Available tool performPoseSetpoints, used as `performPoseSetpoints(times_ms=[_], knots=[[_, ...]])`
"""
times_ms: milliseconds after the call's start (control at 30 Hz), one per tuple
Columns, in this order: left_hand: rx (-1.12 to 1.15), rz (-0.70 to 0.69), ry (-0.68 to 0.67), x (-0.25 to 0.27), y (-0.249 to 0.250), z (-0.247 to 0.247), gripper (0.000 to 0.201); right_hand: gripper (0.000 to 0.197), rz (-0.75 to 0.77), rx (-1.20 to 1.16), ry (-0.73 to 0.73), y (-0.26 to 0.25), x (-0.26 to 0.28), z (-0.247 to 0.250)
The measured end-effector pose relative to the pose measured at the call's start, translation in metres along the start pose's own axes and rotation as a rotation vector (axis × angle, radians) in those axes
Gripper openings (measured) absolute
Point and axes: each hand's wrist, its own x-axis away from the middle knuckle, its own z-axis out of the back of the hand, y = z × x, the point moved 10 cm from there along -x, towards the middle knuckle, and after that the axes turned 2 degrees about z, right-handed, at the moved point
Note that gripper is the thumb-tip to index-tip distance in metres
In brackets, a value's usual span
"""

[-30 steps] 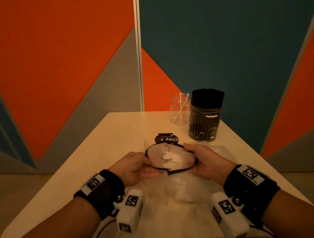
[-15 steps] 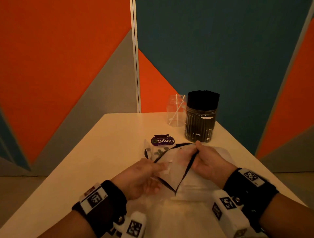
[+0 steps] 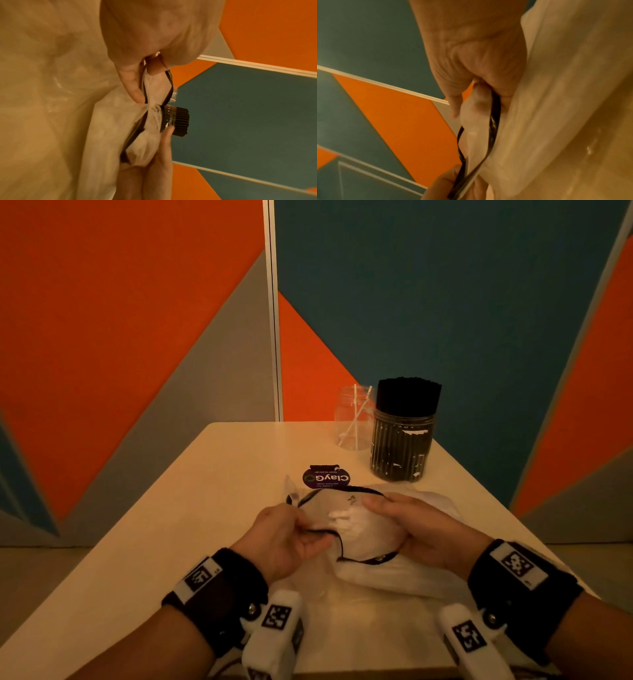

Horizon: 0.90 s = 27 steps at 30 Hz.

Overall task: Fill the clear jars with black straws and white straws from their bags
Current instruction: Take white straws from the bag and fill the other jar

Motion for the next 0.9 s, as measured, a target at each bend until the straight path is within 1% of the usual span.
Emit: performPoseSetpoints(times_ms=[33, 100, 133, 200, 267, 367, 433, 500, 567, 600, 667, 733, 800, 833, 900], knots=[[0.015, 0.005, 0.006, -0.002, 0.000, 0.000, 0.027, 0.039, -0.016, 0.061, -0.009, 0.002, 0.002, 0.001], [0.043, 0.006, 0.018, -0.007, 0.001, -0.001, 0.017, 0.034, -0.061, 0.114, 0.035, 0.004, 0.002, 0.011], [0.059, 0.006, 0.021, -0.009, 0.000, -0.001, 0.019, 0.032, -0.084, 0.085, 0.056, 0.005, 0.002, 0.016], [0.091, 0.012, 0.014, -0.013, -0.003, -0.004, 0.022, 0.030, -0.101, -0.076, 0.051, 0.003, 0.001, 0.017], [0.113, 0.006, 0.001, -0.014, -0.006, -0.005, 0.022, 0.031, -0.081, -0.245, 0.054, -0.001, -0.001, 0.016], [0.096, -0.010, -0.015, -0.017, -0.008, -0.006, 0.026, 0.035, -0.025, -0.428, 0.122, -0.006, -0.007, 0.018], [0.093, 0.002, -0.012, -0.020, -0.010, -0.005, 0.029, 0.039, -0.028, -0.545, 0.190, -0.005, -0.010, 0.019], [0.063, 0.017, 0.001, -0.021, -0.010, -0.003, 0.033, 0.032, -0.031, -0.665, 0.260, -0.002, -0.011, 0.022], [0.056, 0.011, -0.022, -0.021, -0.007, -0.004, 0.035, 0.034, -0.037, -0.708, 0.276, 0.002, -0.014, 0.023], [0.056, 0.004, -0.053, -0.020, -0.005, -0.006, 0.035, 0.036, -0.035, -0.709, 0.261, 0.004, -0.016, 0.022], [0.003, 0.027, -0.141, -0.014, -0.006, -0.013, 0.039, 0.042, -0.013, -0.694, 0.184, 0.006, -0.019, 0.017], [-0.170, 0.055, -0.215, -0.004, -0.011, -0.017, 0.045, 0.042, 0.026, -0.638, 0.082, 0.002, -0.019, 0.010], [-0.373, 0.053, -0.190, 0.002, -0.016, -0.013, 0.043, 0.033, 0.084, -0.570, -0.013, -0.005, -0.014, 0.004], [-0.438, 0.049, -0.158, 0.004, -0.018, -0.009, 0.045, 0.033, 0.104, -0.543, -0.049, -0.008, -0.012, 0.001], [-0.503, 0.051, -0.120, 0.004, -0.023, -0.006, 0.045, 0.040, 0.131, -0.501, -0.092, -0.011, -0.010, -0.003]])
